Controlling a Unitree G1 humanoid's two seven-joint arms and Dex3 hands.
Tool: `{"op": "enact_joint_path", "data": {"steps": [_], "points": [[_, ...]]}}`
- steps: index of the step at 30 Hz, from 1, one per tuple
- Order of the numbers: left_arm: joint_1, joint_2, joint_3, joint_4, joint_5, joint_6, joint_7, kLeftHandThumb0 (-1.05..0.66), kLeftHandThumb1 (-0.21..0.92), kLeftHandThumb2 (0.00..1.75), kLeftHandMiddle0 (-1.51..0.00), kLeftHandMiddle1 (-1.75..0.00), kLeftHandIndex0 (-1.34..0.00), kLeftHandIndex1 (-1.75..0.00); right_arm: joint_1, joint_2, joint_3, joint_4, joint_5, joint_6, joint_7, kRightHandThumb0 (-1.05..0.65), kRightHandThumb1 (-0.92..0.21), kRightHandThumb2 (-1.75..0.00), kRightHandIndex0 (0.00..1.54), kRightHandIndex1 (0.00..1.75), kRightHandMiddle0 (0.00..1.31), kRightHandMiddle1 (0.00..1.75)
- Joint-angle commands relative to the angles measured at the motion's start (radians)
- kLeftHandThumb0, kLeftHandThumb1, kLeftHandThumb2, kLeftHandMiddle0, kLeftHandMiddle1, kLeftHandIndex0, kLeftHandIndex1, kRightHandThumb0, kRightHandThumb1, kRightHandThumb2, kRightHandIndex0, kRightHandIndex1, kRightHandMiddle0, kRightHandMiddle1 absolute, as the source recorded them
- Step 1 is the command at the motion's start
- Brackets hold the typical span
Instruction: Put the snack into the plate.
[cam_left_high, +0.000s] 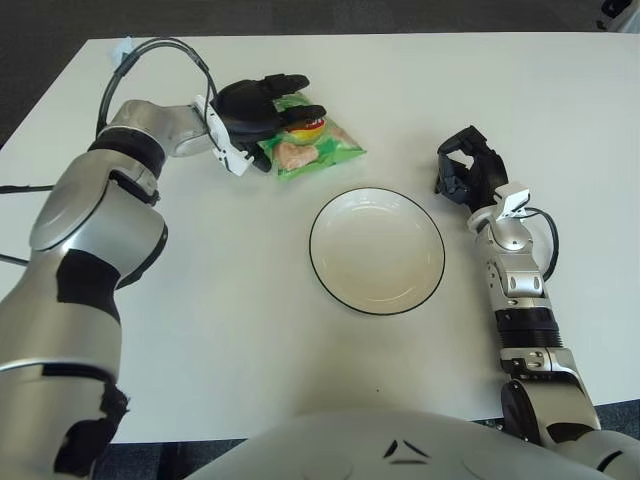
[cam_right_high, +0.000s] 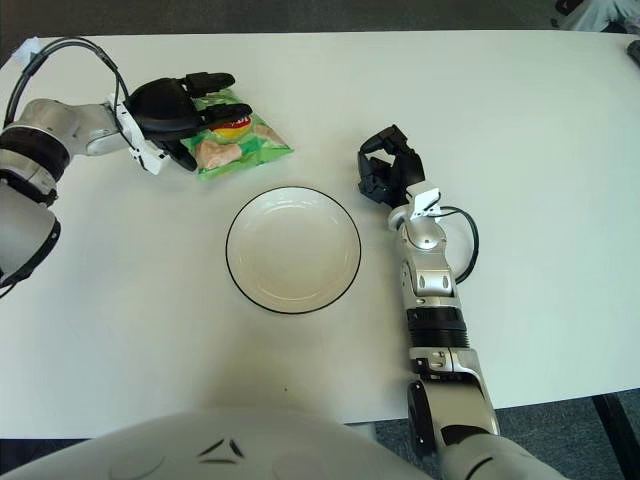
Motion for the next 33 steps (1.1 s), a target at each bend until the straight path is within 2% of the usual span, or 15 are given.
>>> {"op": "enact_joint_path", "data": {"steps": [1,9,11,15,21,25,27,28,29,30,33], "points": [[-0.005,-0.017,-0.003,0.019,-0.022,-0.017,0.006,-0.87,0.92,0.20,-0.25,-0.03,-0.17,-0.03,0.164,0.042,0.026,0.097,-0.016,0.045,0.005,-0.38,-0.71,-0.80,0.92,1.75,0.33,1.75],[0.001,-0.044,-0.002,0.028,-0.040,-0.029,-0.020,-0.84,0.92,0.17,-0.34,-0.04,-0.30,-0.07,0.168,0.044,0.028,0.089,-0.016,0.049,0.005,-0.38,-0.71,-0.80,0.92,1.75,0.33,1.75],[0.003,-0.049,-0.004,0.028,-0.043,-0.033,-0.022,-0.78,0.92,0.11,-0.40,-0.03,-0.38,-0.09,0.168,0.045,0.028,0.087,-0.015,0.050,0.004,-0.38,-0.71,-0.80,0.92,1.75,0.33,1.75],[0.007,-0.056,-0.012,0.026,-0.044,-0.031,-0.019,-0.51,0.88,0.03,-0.55,-0.03,-0.54,-0.12,0.168,0.045,0.027,0.086,-0.014,0.052,0.005,-0.38,-0.71,-0.80,0.92,1.75,0.33,1.75],[0.015,-0.063,-0.017,0.025,-0.046,-0.028,-0.016,-0.38,0.88,0.01,-0.79,-0.07,-0.73,-0.16,0.169,0.045,0.026,0.084,-0.012,0.054,0.007,-0.38,-0.71,-0.80,0.92,1.75,0.33,1.75],[0.020,-0.065,-0.019,0.024,-0.048,-0.024,-0.013,-0.36,0.88,0.00,-0.88,-0.09,-0.80,-0.19,0.170,0.045,0.026,0.084,-0.012,0.055,0.008,-0.38,-0.71,-0.80,0.92,1.75,0.33,1.75],[0.023,-0.065,-0.019,0.024,-0.049,-0.020,-0.013,-0.35,0.88,0.00,-0.93,-0.08,-0.79,-0.27,0.170,0.045,0.026,0.083,-0.012,0.055,0.009,-0.38,-0.71,-0.80,0.92,1.75,0.33,1.75],[0.025,-0.065,-0.019,0.024,-0.049,-0.014,-0.010,-0.36,0.89,0.02,-0.94,-0.10,-0.77,-0.46,0.170,0.045,0.026,0.083,-0.011,0.056,0.009,-0.38,-0.71,-0.80,0.92,1.75,0.33,1.75],[0.027,-0.065,-0.019,0.023,-0.049,-0.010,-0.008,-0.23,0.90,0.03,-0.87,-0.46,-0.70,-0.73,0.170,0.045,0.026,0.083,-0.011,0.057,0.009,-0.38,-0.71,-0.80,0.92,1.75,0.33,1.75],[0.028,-0.065,-0.020,0.023,-0.050,-0.007,-0.007,-0.15,0.91,0.05,-0.81,-0.71,-0.65,-0.90,0.170,0.045,0.026,0.083,-0.011,0.057,0.009,-0.38,-0.71,-0.80,0.92,1.75,0.33,1.75],[0.039,-0.065,-0.029,0.018,-0.040,0.030,0.034,-0.05,0.92,0.08,-0.72,-1.02,-0.59,-1.14,0.169,0.045,0.026,0.083,-0.010,0.059,0.010,-0.38,-0.71,-0.81,0.92,1.75,0.33,1.75]]}}
